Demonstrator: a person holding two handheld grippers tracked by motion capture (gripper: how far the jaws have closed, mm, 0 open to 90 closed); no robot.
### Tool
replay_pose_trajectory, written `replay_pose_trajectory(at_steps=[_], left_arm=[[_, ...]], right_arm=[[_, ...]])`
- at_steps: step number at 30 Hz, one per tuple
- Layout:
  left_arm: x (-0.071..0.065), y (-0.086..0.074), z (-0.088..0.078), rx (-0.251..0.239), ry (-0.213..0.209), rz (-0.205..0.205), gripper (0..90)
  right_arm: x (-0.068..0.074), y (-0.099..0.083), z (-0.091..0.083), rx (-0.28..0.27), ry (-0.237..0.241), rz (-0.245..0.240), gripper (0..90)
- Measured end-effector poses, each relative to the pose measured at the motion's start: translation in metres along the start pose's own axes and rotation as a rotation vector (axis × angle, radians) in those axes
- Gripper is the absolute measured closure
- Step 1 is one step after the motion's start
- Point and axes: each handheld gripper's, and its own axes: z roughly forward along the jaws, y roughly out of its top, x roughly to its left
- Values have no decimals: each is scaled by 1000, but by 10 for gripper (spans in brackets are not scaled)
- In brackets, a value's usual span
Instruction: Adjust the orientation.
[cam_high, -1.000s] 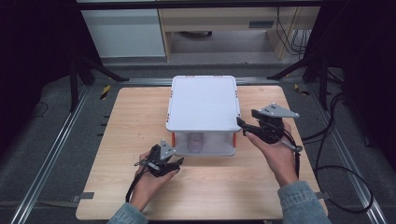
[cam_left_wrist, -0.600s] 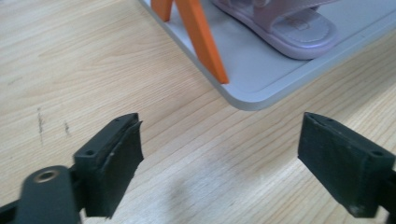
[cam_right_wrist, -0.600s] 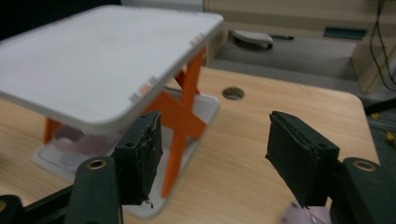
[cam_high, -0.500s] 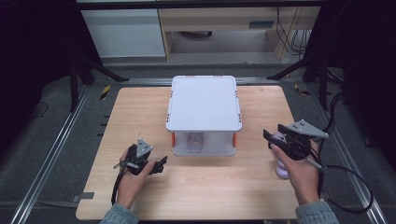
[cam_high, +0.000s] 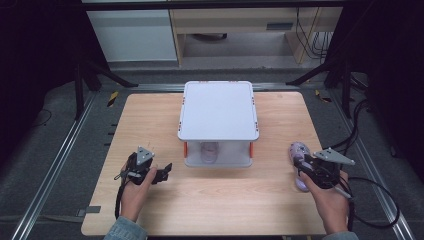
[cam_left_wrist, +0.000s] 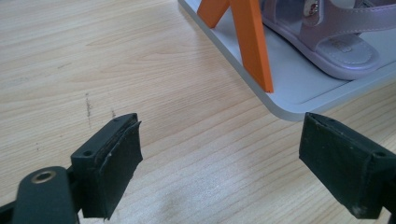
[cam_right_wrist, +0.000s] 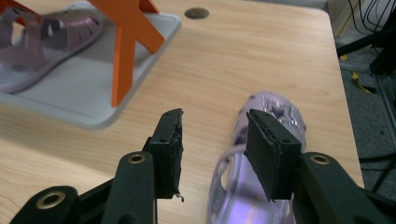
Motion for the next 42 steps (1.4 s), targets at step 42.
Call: replay_pose_trajectory(at_steps=[42], left_arm=[[4,-1,0,-2,-9,-27,129]], right_arm=[[121,-16,-1,25,434,-196,849]])
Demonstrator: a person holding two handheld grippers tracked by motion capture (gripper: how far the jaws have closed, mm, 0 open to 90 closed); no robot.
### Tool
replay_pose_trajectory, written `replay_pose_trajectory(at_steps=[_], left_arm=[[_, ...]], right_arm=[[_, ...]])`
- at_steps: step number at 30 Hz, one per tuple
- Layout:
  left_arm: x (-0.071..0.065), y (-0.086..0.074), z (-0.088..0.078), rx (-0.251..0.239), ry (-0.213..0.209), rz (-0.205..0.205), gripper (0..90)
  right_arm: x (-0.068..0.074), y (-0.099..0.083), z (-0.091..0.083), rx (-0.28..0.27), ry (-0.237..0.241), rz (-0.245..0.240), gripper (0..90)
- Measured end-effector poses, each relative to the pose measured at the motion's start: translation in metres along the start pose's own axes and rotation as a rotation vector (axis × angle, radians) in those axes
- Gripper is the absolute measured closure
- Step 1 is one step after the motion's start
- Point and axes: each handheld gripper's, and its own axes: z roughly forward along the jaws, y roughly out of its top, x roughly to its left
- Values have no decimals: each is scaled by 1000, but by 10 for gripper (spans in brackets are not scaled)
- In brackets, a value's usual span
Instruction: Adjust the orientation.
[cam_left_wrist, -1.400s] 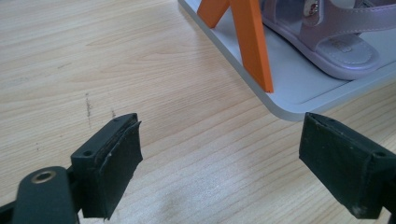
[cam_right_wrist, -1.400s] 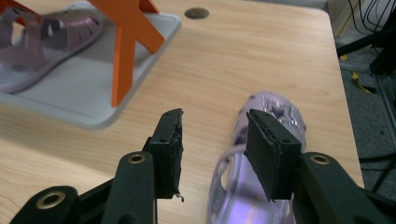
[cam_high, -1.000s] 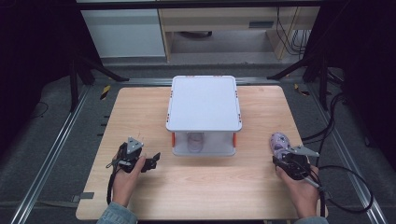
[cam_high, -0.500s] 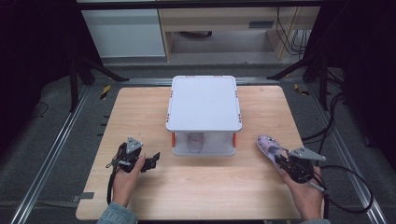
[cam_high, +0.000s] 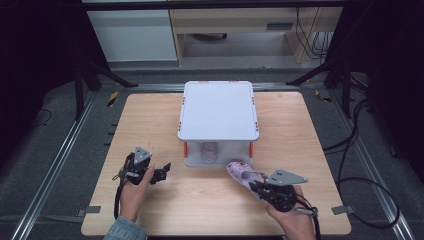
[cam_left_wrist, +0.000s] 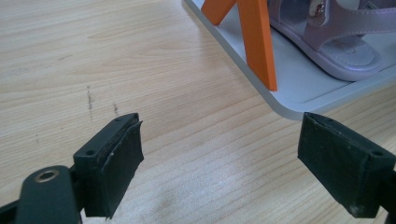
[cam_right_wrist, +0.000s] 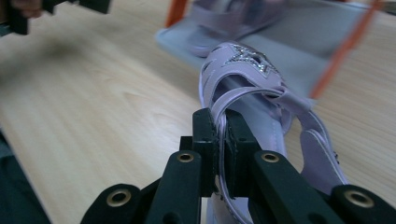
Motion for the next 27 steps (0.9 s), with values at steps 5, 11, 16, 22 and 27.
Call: replay_pose_trajectory(at_steps=[5,11,16,22,27], left_arm=[[1,-1,1,5,-4,-2,129],[0,0,1,2,-4,2,129],[0,0,2,10,-5,1,129],[-1,0,1,6,-6,1,129],[1,-1,1,9,-5,-2,129]], right_arm=[[21,6,19,15,62,-22,848],[39,5,38,46,106,-50,847],[49,-1,46,73,135,-67,847],[54,-11,50,109,162,-89,787],[50,-9,37,82,200,-95,699]])
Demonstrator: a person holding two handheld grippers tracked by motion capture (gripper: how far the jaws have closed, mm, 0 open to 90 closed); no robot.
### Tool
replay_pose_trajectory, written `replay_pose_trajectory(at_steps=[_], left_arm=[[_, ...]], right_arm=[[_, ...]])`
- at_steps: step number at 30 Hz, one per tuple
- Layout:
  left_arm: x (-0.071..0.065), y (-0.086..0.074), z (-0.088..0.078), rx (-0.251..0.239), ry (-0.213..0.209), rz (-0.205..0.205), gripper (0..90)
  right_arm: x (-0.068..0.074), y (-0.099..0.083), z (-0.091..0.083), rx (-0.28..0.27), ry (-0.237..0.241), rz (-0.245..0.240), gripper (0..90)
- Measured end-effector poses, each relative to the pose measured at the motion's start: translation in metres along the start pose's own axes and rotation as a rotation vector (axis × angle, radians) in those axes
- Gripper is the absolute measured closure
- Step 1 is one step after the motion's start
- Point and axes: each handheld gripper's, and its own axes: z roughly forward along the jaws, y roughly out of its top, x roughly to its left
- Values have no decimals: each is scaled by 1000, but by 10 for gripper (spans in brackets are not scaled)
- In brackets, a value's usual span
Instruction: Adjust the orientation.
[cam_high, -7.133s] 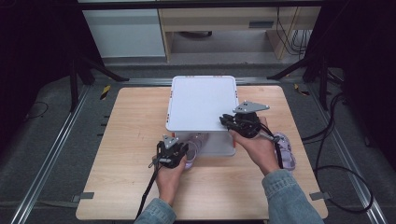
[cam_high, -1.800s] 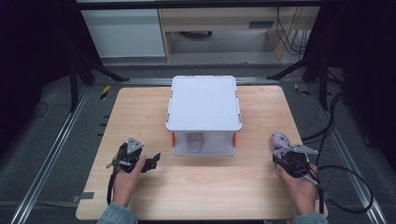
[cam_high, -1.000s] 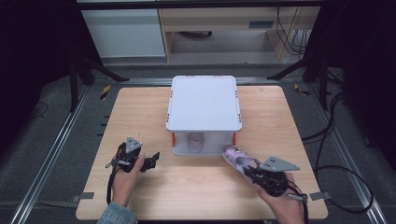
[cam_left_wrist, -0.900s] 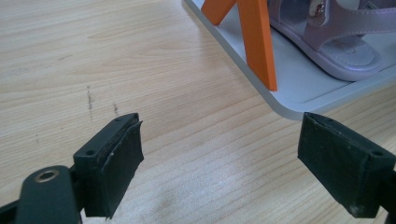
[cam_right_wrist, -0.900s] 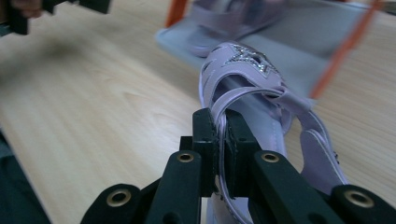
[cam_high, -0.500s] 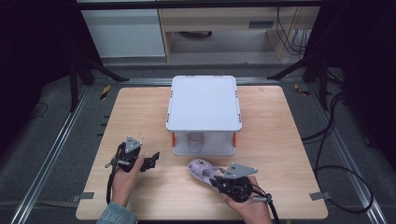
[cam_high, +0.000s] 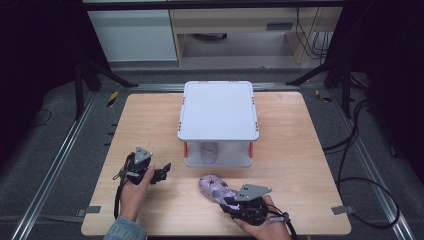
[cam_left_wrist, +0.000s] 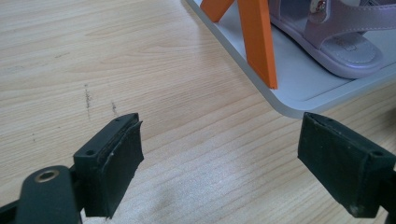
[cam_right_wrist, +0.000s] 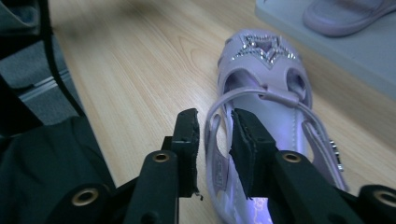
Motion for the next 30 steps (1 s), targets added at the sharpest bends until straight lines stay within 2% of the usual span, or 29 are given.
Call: replay_pose_trajectory(at_steps=[4,7,13,15,17,19,22,30], left_arm=[[-2,0,0,2,-1,5,129],[-2,0,1,2,-1,8,129],[-1,0,1,3,0,4,129],[-2,0,1,2,-2,4,129],[-2,0,1,2,-4,5,129],[-2,0,1,1,-4,4,129],[-1,0,0,-1,-4,2,129],[-1,0,1,0,-1,3,129]], right_arm=[[-8,4,-20,-25,-23,-11,681],[-20,8,-25,2,-75,-46,650],[-36,12,-6,78,-73,-76,581],[-39,11,1,96,-71,-78,589],[-41,11,8,109,-71,-81,648],[-43,10,12,104,-67,-74,747],[-44,10,11,89,-69,-55,803],[-44,-1,1,-22,-48,74,828]])
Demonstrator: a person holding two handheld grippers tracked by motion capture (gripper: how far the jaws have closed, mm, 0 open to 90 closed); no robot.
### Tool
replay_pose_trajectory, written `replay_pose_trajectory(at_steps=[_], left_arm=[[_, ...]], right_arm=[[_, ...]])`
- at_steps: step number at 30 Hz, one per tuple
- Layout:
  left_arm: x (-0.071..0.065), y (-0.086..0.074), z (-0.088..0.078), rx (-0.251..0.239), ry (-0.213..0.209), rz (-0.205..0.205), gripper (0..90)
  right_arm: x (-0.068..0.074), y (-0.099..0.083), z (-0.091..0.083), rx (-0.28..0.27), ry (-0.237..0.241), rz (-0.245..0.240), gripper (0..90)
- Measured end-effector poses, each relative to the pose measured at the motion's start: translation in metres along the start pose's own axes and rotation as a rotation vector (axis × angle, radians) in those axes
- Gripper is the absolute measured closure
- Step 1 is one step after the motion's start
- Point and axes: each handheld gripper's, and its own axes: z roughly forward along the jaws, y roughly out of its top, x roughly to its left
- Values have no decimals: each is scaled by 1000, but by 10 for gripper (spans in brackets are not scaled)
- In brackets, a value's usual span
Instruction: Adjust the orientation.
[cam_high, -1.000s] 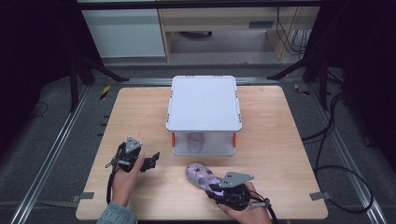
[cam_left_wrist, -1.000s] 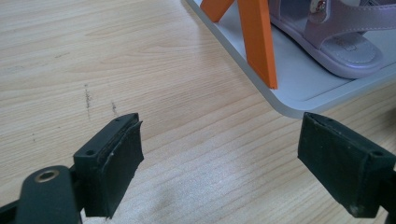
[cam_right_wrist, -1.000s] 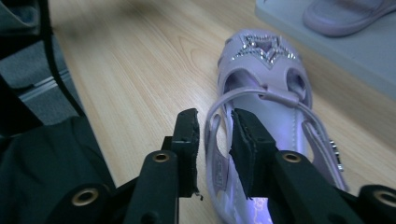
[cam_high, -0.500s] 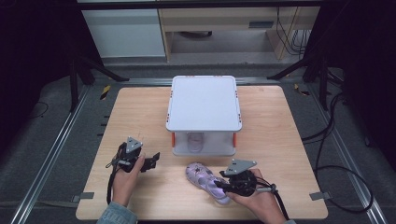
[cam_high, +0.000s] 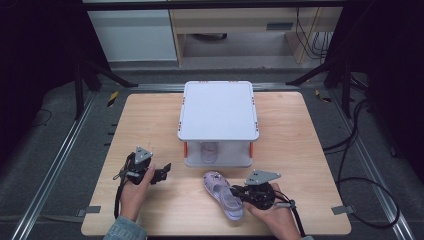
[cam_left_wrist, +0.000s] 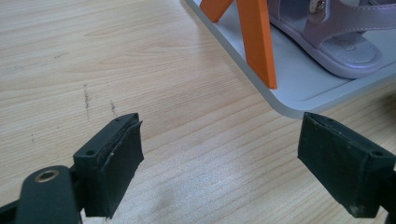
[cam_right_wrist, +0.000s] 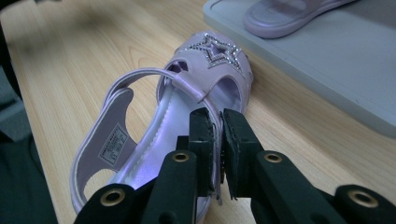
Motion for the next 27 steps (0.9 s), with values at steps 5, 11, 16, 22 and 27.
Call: replay_pose_trajectory(at_steps=[5,11,16,22,27], left_arm=[[0,0,0,0,1,-2,129],[0,0,0,0,-1,-1,129],[0,0,0,1,-1,-1,129],[0,0,0,1,-1,0,129],[0,-1,1,2,0,-2,129]], right_arm=[[-2,-4,-7,-71,5,82,830],[-10,-6,-11,-146,-25,143,830],[-17,-7,-15,-194,-23,178,831],[-21,-6,-19,-217,-50,189,831],[-25,-4,-20,-243,-73,212,832]])
